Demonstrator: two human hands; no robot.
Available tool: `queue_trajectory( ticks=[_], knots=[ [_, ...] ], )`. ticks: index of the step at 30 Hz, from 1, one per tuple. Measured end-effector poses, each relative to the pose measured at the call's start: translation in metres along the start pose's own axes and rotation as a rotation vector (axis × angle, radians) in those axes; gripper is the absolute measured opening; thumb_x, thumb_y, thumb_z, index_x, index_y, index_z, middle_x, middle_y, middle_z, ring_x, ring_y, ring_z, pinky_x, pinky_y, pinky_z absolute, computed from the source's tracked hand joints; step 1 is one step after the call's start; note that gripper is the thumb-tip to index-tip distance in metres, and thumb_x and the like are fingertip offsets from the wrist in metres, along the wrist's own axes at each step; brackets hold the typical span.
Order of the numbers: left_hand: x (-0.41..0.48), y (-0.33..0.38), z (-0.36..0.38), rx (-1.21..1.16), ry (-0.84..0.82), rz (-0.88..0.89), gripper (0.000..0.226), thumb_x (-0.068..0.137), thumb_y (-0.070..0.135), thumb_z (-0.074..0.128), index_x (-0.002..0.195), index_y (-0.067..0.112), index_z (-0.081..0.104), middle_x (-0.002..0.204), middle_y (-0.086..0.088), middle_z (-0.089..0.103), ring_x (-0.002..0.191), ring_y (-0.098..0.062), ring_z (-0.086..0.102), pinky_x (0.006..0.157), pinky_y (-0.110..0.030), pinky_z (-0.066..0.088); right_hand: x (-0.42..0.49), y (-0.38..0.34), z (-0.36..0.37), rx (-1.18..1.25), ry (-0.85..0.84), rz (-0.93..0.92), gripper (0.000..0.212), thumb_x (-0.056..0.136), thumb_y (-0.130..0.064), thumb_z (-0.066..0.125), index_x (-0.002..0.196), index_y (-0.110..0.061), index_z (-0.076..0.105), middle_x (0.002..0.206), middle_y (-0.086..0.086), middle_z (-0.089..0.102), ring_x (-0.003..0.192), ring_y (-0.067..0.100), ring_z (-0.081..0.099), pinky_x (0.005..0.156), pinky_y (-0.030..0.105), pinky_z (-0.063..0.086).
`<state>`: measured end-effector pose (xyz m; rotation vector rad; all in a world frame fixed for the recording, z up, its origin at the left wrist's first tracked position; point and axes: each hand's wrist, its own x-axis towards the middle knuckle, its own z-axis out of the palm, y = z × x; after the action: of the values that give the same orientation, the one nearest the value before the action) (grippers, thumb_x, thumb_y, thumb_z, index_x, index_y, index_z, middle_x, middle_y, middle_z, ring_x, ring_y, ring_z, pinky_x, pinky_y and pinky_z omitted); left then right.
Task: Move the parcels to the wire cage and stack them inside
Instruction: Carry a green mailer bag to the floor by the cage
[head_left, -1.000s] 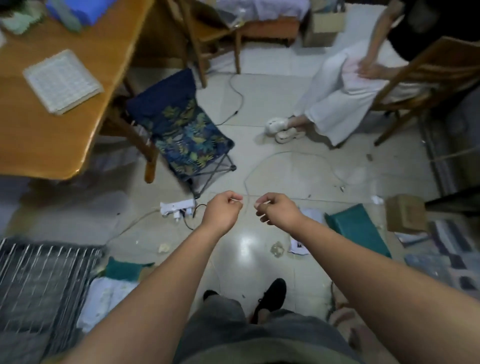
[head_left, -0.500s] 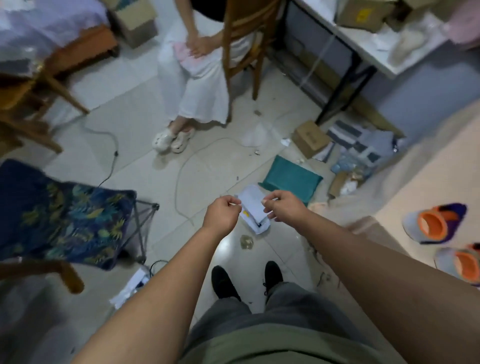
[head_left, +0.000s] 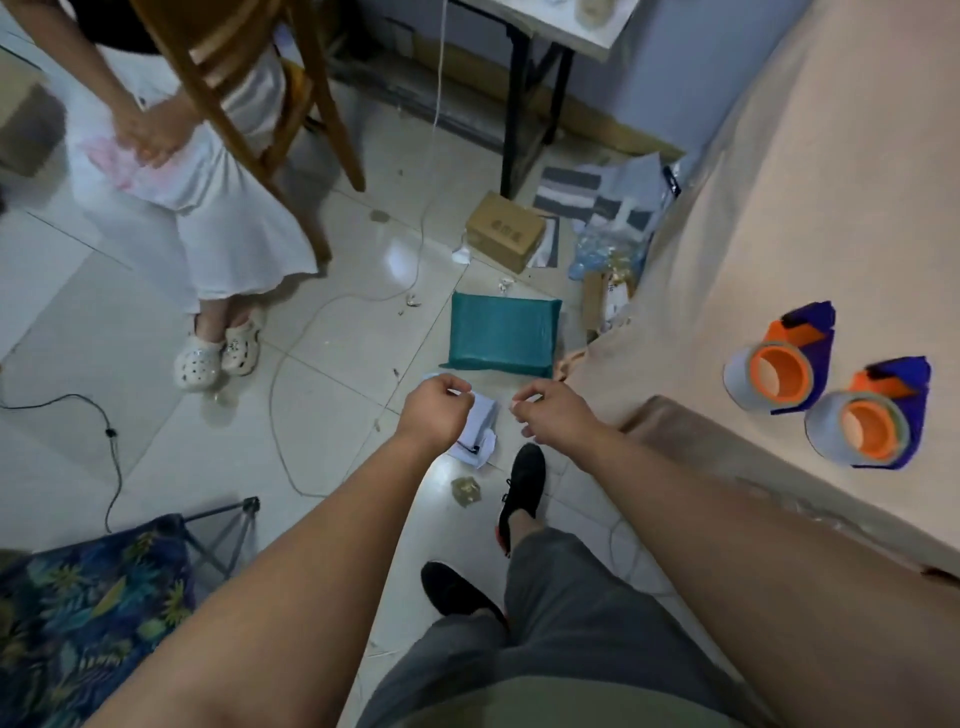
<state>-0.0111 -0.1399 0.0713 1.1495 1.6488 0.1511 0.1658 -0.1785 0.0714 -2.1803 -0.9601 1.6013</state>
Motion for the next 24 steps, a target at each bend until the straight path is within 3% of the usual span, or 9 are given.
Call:
queue_trajectory(
  ticks=[4,8,12,15,19,24],
  knots=[
    [0.046,0.022,0.013,0.003,0.05,-0.032,0.025,0.099,0.021,0.059,0.122,0.02,0.069,0.111,-0.005,0.071,0.086,-0.019,0.067,0.071,-0.025,0.049,0.051,-0.004,-0.013,0.056,-0.029,0.068,0.026,0.094,-0.027,0.066,0.119,-0.023,0.059,0.104,0.007,0.068,0.101,0.03,0.072,0.093,0.042,0.057],
    [0.102,0.031,0.023,0.03,0.063,-0.058,0.033,0.099,0.022,0.06,0.132,0.022,0.063,0.111,0.004,0.066,0.079,-0.005,0.058,0.058,-0.012,0.038,0.113,-0.004,-0.021,0.096,-0.039,0.085,0.045,0.094,-0.023,0.067,0.136,-0.018,0.054,0.107,0.007,0.063,0.099,0.029,0.066,0.098,0.047,0.054],
    [0.167,0.028,0.035,0.047,0.03,-0.099,0.041,0.099,0.025,0.063,0.139,0.019,0.059,0.122,-0.001,0.066,0.093,-0.016,0.06,0.073,-0.022,0.043,0.181,0.009,-0.024,0.102,-0.003,0.144,0.057,0.095,-0.024,0.067,0.148,-0.018,0.047,0.112,0.008,0.058,0.1,0.023,0.057,0.095,0.045,0.052],
    [0.231,0.01,0.049,0.054,0.012,-0.113,0.045,0.098,0.023,0.064,0.141,0.015,0.056,0.124,-0.007,0.068,0.093,-0.016,0.064,0.08,-0.027,0.046,0.246,0.025,-0.016,0.108,0.03,0.186,0.066,0.096,-0.03,0.068,0.155,-0.021,0.04,0.127,0.009,0.063,0.116,0.029,0.061,0.103,0.042,0.051],
    [0.332,-0.031,0.076,0.09,0.009,-0.13,0.056,0.098,0.026,0.067,0.149,0.011,0.049,0.141,-0.014,0.062,0.123,-0.033,0.061,0.095,-0.032,0.045,0.348,0.058,0.005,0.107,0.105,0.19,0.071,0.096,-0.035,0.069,0.158,-0.02,0.037,0.146,0.008,0.056,0.131,0.028,0.055,0.091,0.024,0.038],
    [0.457,-0.104,0.119,0.212,0.006,-0.079,0.063,0.095,0.028,0.069,0.15,0.006,0.047,0.145,-0.017,0.059,0.129,-0.037,0.058,0.09,-0.029,0.04,0.479,0.122,0.044,0.052,0.113,0.18,0.079,0.094,-0.033,0.074,0.16,-0.018,0.033,0.157,0.011,0.047,0.141,0.03,0.049,0.116,0.038,0.042]
  ],
)
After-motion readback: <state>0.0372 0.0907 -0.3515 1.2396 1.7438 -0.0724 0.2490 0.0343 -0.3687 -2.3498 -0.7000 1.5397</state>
